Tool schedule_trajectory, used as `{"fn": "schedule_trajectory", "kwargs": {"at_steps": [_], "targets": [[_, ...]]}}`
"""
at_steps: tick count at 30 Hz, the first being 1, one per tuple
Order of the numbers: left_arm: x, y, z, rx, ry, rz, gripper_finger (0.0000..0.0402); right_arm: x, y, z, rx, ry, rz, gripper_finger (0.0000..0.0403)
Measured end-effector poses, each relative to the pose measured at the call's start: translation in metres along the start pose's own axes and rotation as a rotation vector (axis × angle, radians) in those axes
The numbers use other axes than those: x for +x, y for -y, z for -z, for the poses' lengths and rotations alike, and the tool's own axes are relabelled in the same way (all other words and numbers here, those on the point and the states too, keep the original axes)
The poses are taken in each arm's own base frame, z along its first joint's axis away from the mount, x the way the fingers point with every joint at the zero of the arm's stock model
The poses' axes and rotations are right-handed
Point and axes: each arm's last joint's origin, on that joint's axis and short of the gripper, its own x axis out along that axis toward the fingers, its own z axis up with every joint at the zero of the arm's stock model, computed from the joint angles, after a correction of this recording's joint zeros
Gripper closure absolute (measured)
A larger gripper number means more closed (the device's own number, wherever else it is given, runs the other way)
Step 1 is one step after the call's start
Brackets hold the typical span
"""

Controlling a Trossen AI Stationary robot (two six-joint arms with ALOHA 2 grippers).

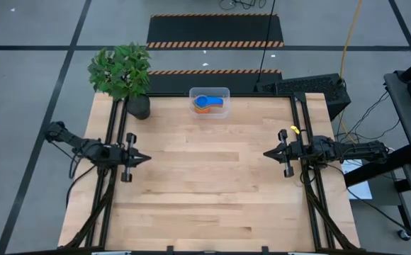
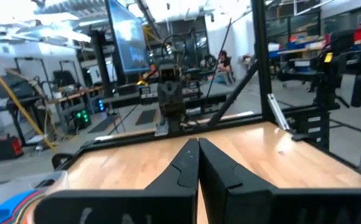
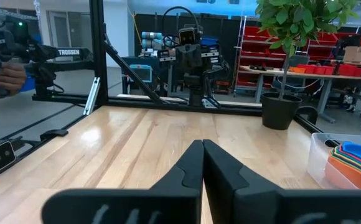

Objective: Nest measuring cups in basket
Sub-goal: Return to Home Position

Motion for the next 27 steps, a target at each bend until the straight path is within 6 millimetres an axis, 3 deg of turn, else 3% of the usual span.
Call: {"fn": "schedule_trajectory", "kwargs": {"at_steps": [27], "targets": [[0.003, -0.017, 0.012, 0.037, -0.082, -0.005, 0.0398, 0.000, 0.000, 0.000, 0.000, -0.001, 0.000, 0.0403]]}}
